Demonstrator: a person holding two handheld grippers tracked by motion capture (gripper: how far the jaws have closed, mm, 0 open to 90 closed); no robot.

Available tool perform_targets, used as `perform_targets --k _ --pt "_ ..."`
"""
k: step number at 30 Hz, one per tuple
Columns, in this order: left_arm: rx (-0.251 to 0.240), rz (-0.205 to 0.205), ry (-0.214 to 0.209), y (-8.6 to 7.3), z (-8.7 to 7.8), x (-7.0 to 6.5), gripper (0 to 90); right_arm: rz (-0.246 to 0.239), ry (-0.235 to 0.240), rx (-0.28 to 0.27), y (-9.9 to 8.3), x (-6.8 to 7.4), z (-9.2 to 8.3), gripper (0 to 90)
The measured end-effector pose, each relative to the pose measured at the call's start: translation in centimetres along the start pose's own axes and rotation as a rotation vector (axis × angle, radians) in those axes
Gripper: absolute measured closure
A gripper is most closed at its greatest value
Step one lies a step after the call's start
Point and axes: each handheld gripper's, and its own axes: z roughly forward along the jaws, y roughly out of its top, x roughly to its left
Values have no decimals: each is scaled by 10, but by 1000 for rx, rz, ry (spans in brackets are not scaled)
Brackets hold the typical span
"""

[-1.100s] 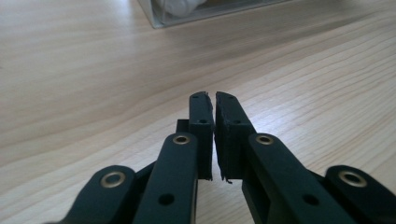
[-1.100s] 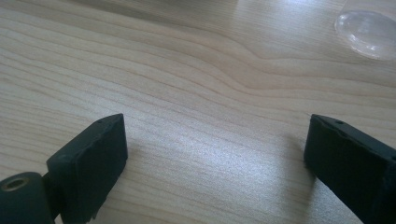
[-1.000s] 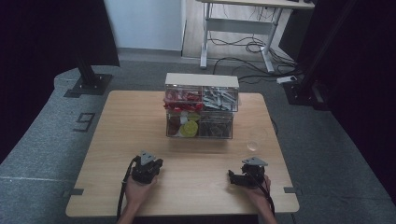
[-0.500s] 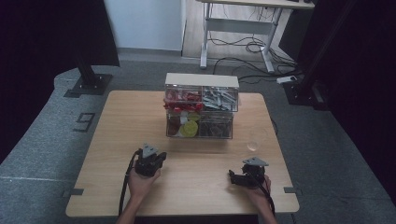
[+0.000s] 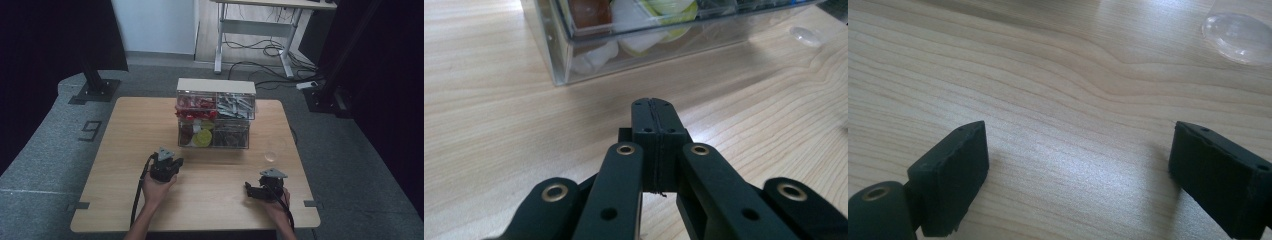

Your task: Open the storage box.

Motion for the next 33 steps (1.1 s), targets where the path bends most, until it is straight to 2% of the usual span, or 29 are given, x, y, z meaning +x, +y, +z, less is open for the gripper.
perform_targets --k 15,33 --pt "2 -5 -16 14 19 -2 900 0 0 0 0 0 0 94" --pt "14 -14 10 25 37 2 900 0 0 0 0 0 0 94"
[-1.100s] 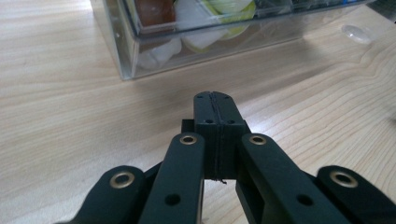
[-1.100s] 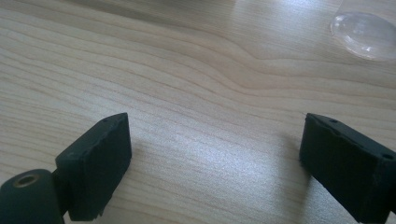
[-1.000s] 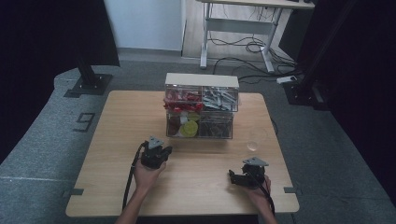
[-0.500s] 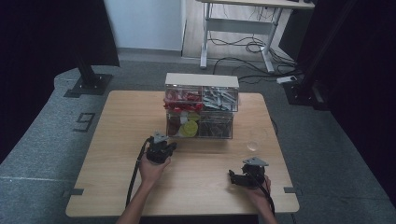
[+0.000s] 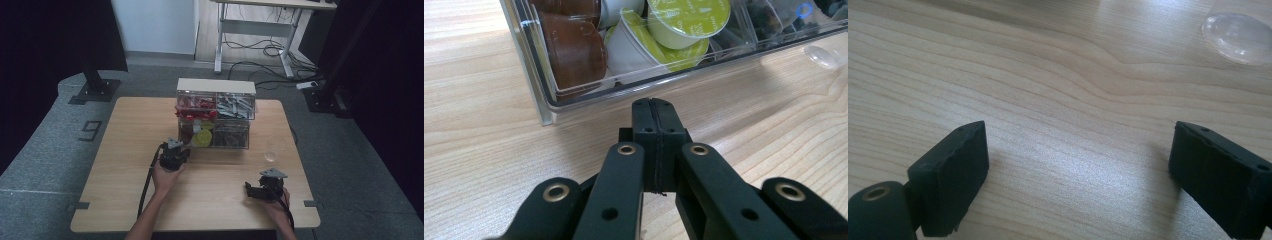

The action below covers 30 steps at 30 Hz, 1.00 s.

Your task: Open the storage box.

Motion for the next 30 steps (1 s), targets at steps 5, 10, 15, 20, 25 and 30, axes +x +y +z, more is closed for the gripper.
perform_targets --k 5,10,15,20,25,30 --pt "8 -5 1 2 3 3 900 0 0 0 0 0 0 93" --pt "16 -10 10 3 6 6 900 0 0 0 0 0 0 94" --pt "18 -17 12 4 5 8 900 0 0 0 0 0 0 94" --pt "16 -20 5 4 1 7 900 0 0 0 0 0 0 93" --pt "14 -19 5 4 0 7 900 0 0 0 0 0 0 94" --pt "15 -14 3 4 -2 6 900 0 0 0 0 0 0 94"
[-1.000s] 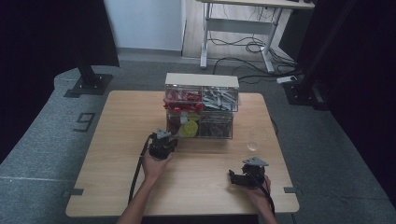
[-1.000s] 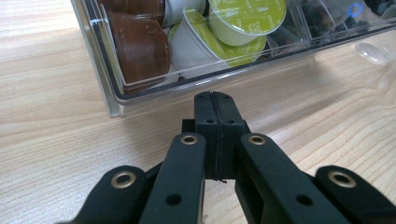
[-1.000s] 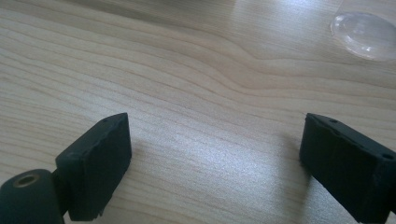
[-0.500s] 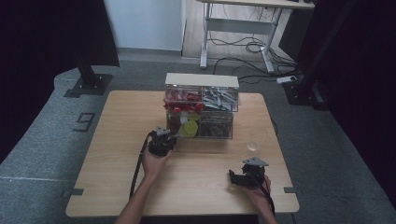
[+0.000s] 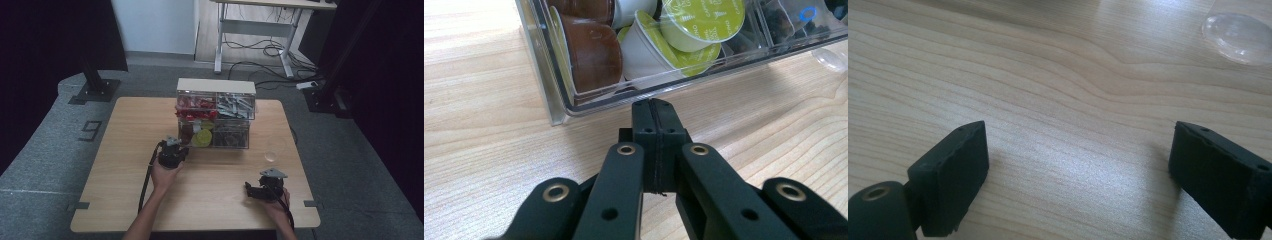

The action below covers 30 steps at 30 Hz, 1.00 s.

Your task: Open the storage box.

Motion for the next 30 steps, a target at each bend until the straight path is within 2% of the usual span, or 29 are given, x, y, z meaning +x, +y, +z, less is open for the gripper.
perform_targets --k 30 --pt "-10 6 -7 2 -5 -2 900 0 0 0 0 0 0 94"
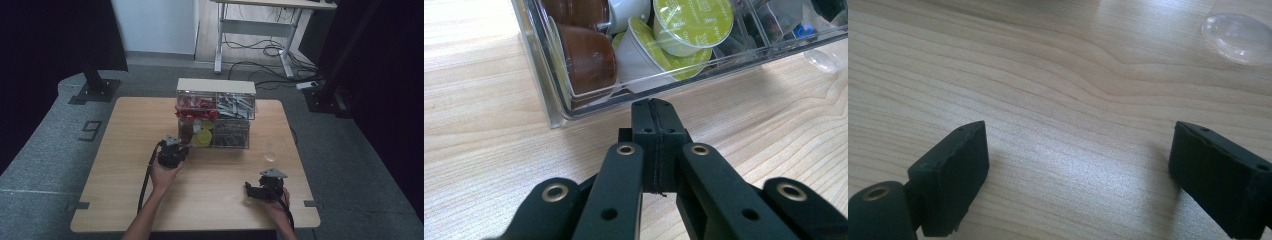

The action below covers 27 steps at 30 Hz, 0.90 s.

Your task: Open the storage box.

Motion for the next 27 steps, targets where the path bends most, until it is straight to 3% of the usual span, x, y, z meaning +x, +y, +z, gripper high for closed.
perform_targets --k 5,27 --pt "-32 -2 4 4 -5 0 900 0 0 0 0 0 0 95" --pt "-42 1 -5 13 -10 0 900 0 0 0 0 0 0 95"
